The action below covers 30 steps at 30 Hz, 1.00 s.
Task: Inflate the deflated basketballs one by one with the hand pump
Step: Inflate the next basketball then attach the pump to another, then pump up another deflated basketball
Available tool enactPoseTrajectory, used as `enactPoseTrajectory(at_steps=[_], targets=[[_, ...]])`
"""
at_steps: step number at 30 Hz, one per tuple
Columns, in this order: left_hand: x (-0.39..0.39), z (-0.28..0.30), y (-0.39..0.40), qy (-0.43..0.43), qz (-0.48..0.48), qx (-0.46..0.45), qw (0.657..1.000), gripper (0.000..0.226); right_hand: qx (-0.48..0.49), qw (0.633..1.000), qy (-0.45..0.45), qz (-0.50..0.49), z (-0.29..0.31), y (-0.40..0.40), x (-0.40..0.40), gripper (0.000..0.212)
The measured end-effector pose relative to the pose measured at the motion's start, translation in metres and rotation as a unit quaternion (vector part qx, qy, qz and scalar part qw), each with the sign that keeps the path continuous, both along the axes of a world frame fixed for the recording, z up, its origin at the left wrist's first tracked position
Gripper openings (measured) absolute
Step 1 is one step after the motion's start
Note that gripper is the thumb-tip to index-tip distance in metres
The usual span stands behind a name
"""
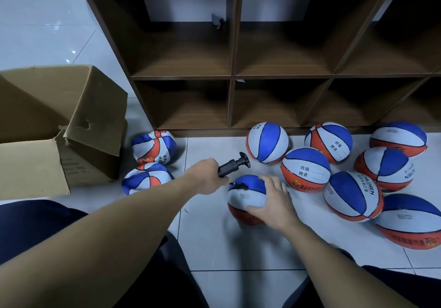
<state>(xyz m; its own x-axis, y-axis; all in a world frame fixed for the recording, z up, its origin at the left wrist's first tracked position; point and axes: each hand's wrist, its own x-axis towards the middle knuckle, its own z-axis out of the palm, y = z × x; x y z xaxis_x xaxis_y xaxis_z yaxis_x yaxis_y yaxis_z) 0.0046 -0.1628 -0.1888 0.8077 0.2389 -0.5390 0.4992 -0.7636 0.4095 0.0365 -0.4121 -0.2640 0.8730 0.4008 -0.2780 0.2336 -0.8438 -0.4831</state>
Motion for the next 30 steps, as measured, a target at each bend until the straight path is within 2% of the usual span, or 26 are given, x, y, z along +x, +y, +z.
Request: enactPoseTrajectory(at_steps=[2,4,7,10,12,16,20,25,30], targets=[[-0.002,-0.015,-0.004,0.004,0.081,-0.08,0.994,0.038,-0.032,0.999,-0.033,0.02,-0.001,0.009,0.0,0.113],[-0.006,-0.03,-0.01,0.004,0.114,-0.101,0.988,0.039,-0.007,1.0,-0.016,0.024,-0.005,0.014,-0.002,0.115],[-0.014,-0.053,-0.021,0.027,0.158,-0.151,0.976,0.042,0.02,0.999,-0.006,0.035,-0.012,0.017,0.001,0.11],[-0.011,-0.068,-0.032,0.0,0.229,-0.197,0.953,0.051,0.006,0.996,-0.043,0.075,-0.01,0.017,0.004,0.105],[-0.003,-0.069,-0.039,-0.015,0.236,-0.211,0.948,0.051,-0.001,0.994,-0.058,0.092,-0.01,0.016,0.003,0.106],[0.004,-0.063,-0.048,0.002,0.202,-0.232,0.951,0.029,0.002,0.993,-0.062,0.103,-0.013,0.019,-0.004,0.12],[0.009,-0.067,-0.048,0.007,0.189,-0.203,0.961,0.023,-0.016,0.991,-0.059,0.122,-0.011,0.021,0.0,0.129],[0.006,-0.057,-0.042,0.0,0.162,-0.142,0.977,0.022,-0.014,0.991,-0.042,0.127,-0.002,0.029,-0.002,0.129],[0.012,-0.011,-0.001,-0.053,0.156,-0.108,0.98,0.022,-0.039,0.992,-0.016,0.122,0.008,0.031,0.001,0.137]])
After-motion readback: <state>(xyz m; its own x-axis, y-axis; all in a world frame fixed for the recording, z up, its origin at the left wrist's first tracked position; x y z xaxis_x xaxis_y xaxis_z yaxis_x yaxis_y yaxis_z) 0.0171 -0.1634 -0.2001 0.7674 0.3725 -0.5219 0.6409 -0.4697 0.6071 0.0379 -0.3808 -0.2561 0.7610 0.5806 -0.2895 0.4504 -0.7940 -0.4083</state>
